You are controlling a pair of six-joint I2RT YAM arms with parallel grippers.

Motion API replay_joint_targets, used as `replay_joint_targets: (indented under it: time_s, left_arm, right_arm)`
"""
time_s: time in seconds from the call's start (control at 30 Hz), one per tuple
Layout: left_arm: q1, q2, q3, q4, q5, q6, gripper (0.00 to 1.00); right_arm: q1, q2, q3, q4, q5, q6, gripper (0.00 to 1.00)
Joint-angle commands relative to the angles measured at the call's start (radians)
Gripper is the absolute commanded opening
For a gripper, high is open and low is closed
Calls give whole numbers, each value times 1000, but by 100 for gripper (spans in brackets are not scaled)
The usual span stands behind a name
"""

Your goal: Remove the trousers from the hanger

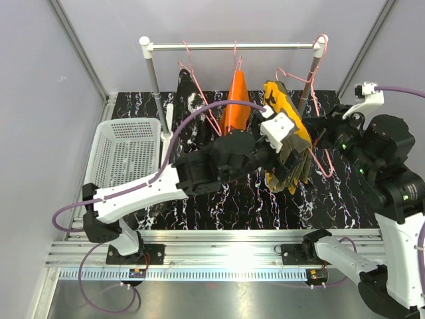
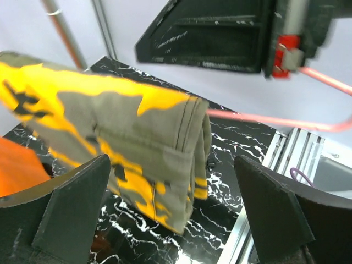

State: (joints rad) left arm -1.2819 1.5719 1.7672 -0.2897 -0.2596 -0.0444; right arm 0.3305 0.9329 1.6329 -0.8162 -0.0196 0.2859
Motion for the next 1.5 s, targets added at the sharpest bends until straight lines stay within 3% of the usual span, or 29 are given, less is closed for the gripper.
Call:
replay_joint_targets:
  time_s: [0.0, 0.4, 0.5, 0.53, 0.63, 0.67, 0.73, 0.93, 1.1, 1.17, 1.2, 1.23, 1.27, 1.37, 1.43, 1.47]
  left_arm:
    - [-11, 49, 92, 40, -53, 17, 99]
    - [-13, 128, 110, 32, -37, 8, 98]
    - [-14, 137, 110, 37, -59, 17, 81]
    - [-14, 140, 112, 37, -66, 21, 64]
    - [-14, 140, 110, 38, -79, 28, 52]
    - [-14, 139, 109, 41, -79, 28, 43]
    - [-14, 142, 106, 50, -99, 26, 41]
    - [-14, 149, 103, 86, -161, 9, 19]
    - [-14, 137, 69, 162, -170, 17, 13]
    - [-14, 134, 66, 181, -170, 18, 14]
    - [-14, 132, 67, 188, -174, 18, 21]
    - [-14, 134, 69, 188, -175, 18, 51]
    - [-16, 137, 72, 188, -175, 20, 55]
    - [-20, 146, 83, 185, -200, 32, 62]
    - [-23, 151, 87, 185, -216, 37, 61]
    - [-25, 157, 90, 182, -228, 37, 56]
  right_arm:
    - [-2, -54, 28, 158, -52, 29, 0]
    - [-4, -82, 42, 141, -68, 50, 0]
    - [-4, -86, 44, 147, -80, 56, 0]
    - [-4, -88, 47, 144, -83, 58, 0]
    - [-2, -85, 50, 138, -76, 53, 0]
    - [-5, -83, 51, 132, -75, 52, 0]
    - [-2, -86, 50, 130, -85, 53, 0]
    - [-4, -98, 41, 143, -115, 75, 0]
    - [-4, -106, 27, 146, -135, 88, 0]
    - [-2, -108, 21, 147, -138, 93, 0]
    - [-2, -108, 21, 149, -140, 99, 0]
    - [-4, -108, 21, 149, -146, 99, 0]
    - [-4, -109, 22, 155, -149, 107, 0]
    - [-4, -114, 25, 164, -164, 122, 0]
    - [-4, -118, 33, 169, -180, 130, 0]
    - [-2, -120, 36, 173, -184, 133, 0]
